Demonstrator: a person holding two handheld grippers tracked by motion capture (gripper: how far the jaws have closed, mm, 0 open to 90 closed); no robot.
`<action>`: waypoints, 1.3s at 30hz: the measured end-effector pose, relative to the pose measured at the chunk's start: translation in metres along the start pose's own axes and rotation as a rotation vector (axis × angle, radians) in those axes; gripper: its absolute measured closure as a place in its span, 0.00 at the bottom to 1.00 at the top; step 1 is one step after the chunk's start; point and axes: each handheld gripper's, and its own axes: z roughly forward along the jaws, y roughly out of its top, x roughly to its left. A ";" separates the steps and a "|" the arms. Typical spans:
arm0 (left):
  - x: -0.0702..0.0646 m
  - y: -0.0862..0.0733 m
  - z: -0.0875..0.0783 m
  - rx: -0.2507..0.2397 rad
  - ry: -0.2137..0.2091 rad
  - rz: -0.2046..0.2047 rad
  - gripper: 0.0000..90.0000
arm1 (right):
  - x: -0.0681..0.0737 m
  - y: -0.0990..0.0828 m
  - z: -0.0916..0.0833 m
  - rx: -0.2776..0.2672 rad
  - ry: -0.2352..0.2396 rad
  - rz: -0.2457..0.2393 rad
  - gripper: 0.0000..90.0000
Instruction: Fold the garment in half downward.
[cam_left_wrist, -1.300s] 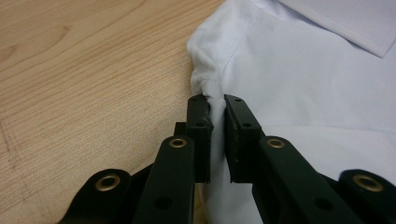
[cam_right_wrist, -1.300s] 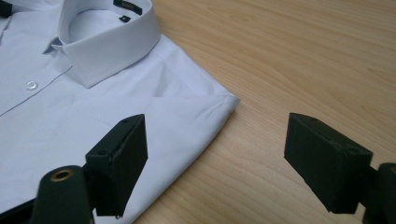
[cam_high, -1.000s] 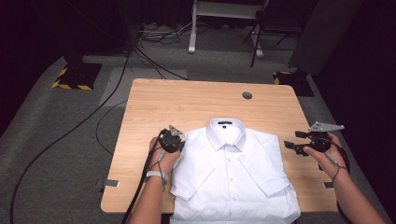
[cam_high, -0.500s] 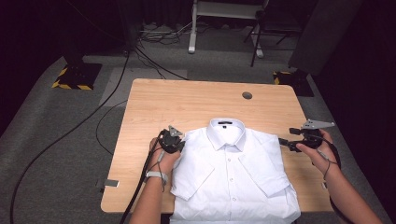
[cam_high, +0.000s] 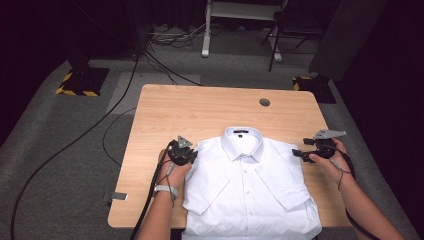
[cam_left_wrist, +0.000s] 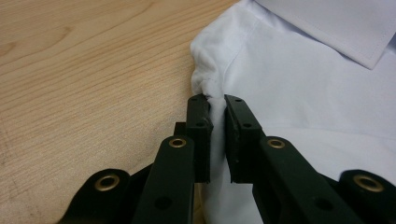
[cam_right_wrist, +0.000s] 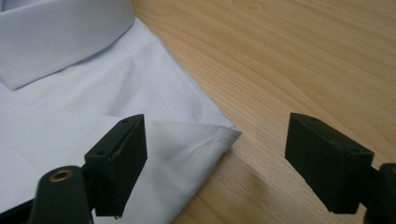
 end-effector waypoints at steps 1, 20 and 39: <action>0.000 0.000 0.000 0.000 -0.001 0.000 0.90 | 0.000 0.000 0.002 0.002 0.001 0.000 0.23; 0.000 0.000 0.000 0.002 -0.001 -0.003 0.90 | 0.000 -0.010 0.024 0.004 0.047 -0.016 0.22; -0.002 0.000 0.000 0.001 0.012 0.002 0.90 | 0.009 -0.010 0.022 -0.032 0.079 -0.018 0.66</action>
